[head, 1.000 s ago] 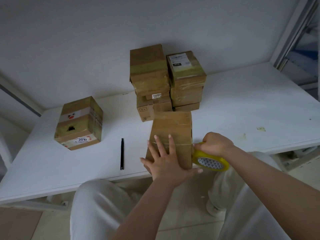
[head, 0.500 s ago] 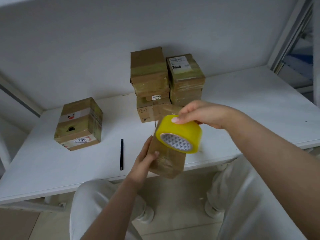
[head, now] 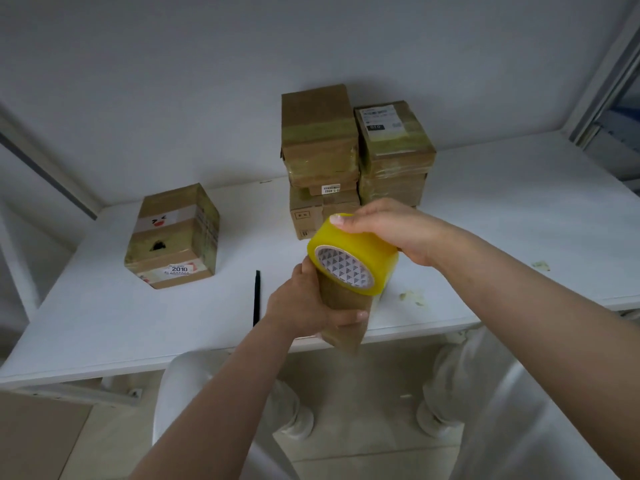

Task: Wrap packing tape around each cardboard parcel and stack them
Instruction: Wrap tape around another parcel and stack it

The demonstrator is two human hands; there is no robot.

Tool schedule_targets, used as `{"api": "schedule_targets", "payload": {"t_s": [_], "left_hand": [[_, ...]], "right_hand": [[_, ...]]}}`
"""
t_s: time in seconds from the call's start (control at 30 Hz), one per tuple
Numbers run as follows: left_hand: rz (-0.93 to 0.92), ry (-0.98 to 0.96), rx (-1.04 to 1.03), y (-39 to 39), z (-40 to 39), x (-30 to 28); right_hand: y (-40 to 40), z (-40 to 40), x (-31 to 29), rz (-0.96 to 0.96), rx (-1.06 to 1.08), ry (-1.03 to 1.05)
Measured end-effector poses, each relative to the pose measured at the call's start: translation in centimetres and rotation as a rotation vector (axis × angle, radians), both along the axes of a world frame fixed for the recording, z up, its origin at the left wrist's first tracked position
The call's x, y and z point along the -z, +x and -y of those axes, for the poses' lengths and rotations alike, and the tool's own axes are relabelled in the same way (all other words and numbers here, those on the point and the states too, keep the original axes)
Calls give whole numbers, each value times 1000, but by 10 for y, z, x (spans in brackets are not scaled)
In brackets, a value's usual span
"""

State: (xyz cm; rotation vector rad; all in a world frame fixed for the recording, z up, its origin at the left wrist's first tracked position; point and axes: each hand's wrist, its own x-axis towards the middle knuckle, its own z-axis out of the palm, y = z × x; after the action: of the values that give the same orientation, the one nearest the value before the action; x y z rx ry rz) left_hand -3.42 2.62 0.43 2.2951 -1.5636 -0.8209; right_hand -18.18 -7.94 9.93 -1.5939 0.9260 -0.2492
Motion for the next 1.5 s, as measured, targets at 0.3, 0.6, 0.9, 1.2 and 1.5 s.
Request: {"api": "schedule_targets", "payload": {"t_s": [0.3,0.6,0.9,1.2,1.5], "left_hand": [[-47,43,1,8,4,-3],[-61,65,-13,12,6,-3],[374,141,183,-32,10,-22],[380,99,68,-21,7,-10],[406,55,-12,-34,13,-8]], "right_hand": [[-72,11,19,-220,27,-47],[-70,-6,102,-261,120,53],[-66,-7,119,-287,146,25],[-68,-5,90,-248,108,40],[-46,2,-10,-139,134,-276]]}}
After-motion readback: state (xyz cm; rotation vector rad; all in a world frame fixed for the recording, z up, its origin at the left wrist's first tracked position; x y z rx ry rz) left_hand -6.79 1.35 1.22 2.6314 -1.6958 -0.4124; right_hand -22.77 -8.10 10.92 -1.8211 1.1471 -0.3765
